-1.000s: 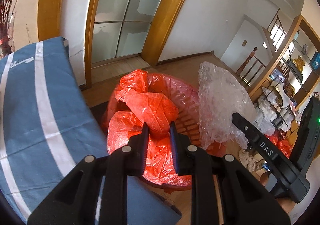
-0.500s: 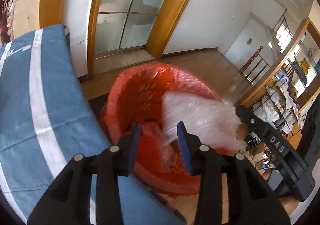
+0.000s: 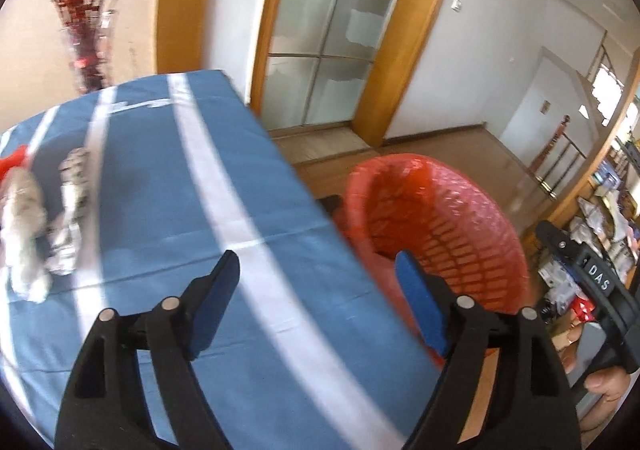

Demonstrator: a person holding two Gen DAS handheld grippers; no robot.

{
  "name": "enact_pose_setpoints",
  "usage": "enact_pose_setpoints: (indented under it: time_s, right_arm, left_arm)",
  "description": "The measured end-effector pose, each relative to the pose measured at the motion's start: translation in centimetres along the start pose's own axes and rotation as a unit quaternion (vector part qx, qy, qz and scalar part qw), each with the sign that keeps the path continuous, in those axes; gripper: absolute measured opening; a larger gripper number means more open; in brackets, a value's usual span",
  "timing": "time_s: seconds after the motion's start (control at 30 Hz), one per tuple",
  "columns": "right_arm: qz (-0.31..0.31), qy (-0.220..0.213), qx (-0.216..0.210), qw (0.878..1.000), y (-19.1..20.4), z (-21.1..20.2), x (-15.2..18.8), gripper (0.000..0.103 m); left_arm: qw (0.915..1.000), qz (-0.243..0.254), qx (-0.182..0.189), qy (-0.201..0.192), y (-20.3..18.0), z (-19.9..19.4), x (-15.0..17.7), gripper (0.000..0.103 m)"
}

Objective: Collect trash
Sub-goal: 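Open the left tool over the basket while the right tool releases the bubble-wrap sheet, then grasp the white paw-print bag with the right tool while the left tool grasps a white bag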

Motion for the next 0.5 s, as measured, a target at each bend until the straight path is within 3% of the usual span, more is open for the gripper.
enact_pose_setpoints:
  time_s: [0.23, 0.5]
  right_arm:
    - [-0.055, 0.013, -0.028, 0.998, 5.0, -0.3, 2.3, 0.079]
    - [-0.113, 0.052, -0.084, 0.989, 12.5, -0.1, 6.5, 0.079]
  left_arm:
    - [0.9978, -0.035, -0.056, -0.008, 6.6, -3.3, 2.2, 0.084]
    - [0.9884, -0.091, -0.120, -0.018, 14.8, -7.5, 5.1, 0.088]
Point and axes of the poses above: each gripper's, at about its wrist camera, not at the fingertips, and z roughly the way its jaws point, y to its left, x to its underside, the point moved 9 cm from there along z, roughly the way its jaws point, and after that the axes turned 10 degrees about z, right-handed, at the moved point
